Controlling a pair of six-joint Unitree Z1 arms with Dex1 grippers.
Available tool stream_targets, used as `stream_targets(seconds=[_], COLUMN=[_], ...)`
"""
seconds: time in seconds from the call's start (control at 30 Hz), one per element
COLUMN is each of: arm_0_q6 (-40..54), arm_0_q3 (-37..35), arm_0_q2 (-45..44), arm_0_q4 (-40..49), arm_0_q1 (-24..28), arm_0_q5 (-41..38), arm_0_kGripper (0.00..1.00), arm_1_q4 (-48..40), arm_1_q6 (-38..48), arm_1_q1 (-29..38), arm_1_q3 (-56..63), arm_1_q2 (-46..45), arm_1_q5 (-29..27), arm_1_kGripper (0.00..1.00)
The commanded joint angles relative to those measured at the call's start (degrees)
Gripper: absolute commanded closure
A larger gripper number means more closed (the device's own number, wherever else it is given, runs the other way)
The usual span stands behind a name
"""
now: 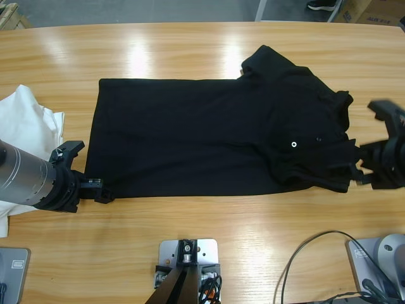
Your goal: Fold clothes
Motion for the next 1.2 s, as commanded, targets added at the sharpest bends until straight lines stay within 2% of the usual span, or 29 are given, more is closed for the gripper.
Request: stream_targets(seconds=[0.03, 0.17, 0.37, 0.5, 0.67, 0.77, 0.83, 0.87, 0.97, 1.03, 1.1, 1.2], arm_0_q6=[-1.1, -1.1, -1.45, -1.54, -1.54, -1.63, -1.58, -1.54, -0.56, 0.13, -0.89, -3.46], arm_0_q3=[1.45, 1.63, 1.82, 1.98, 1.94, 1.89, 1.54, 0.84, -2.17, -4.23, -5.72, -7.57], arm_0_q2=[1.64, 1.05, 1.27, 1.22, 1.19, 0.36, -2.54, -4.7, -8.1, -8.08, -8.34, -8.38], arm_0_q4=[-0.98, -0.93, -0.96, -0.98, -1.02, -0.91, -0.84, -0.86, -0.84, -0.84, -0.84, -0.84], arm_0_q1=[-0.63, -0.63, -0.63, -0.63, -0.63, -0.63, -0.63, -0.61, 1.1, 2.91, 6.09, 10.84], arm_0_q5=[-0.47, -0.72, -0.81, -0.81, -0.81, -0.79, -0.4, 0.51, 0.69, 0.6, 0.32, -0.24], arm_0_kGripper=[0.023, 0.027, 0.027, 0.027, 0.027, 0.027, 0.027, 0.029, 0.032, 0.038, 0.047, 0.041], arm_1_q4=[-3.61, -11.24, -11.63, -15.0, -14.67, -7.31, -0.87, 2.57, 7.13, 7.0, 8.02, 10.47], arm_1_q6=[-3.03, -2.91, -2.38, -1.82, -1.64, -3.0, -4.25, -5.41, -12.0, -14.77, -17.08, -21.47], arm_1_q1=[0.67, 0.67, 0.67, 0.67, 0.67, 0.67, 0.67, 0.67, 0.11, -4.18, -11.39, -20.02], arm_1_q3=[-2.0, 1.38, 5.14, 9.27, 8.94, 3.71, -1.82, -5.27, -11.33, -12.49, -15.31, -20.84], arm_1_q2=[14.95, 22.0, 24.42, 25.39, 20.78, 12.24, 4.54, 1.36, -0.26, 2.03, 7.53, 13.17], arm_1_q5=[-1.71, -1.92, -3.2, -3.22, -3.76, -7.35, -8.77, -9.09, -8.46, -4.73, 0.74, 2.55], arm_1_kGripper=[0.322, 0.322, 0.322, 0.321, 0.317, 0.266, 0.119, 0.089, 0.033, 0.032, 0.032, 0.036])
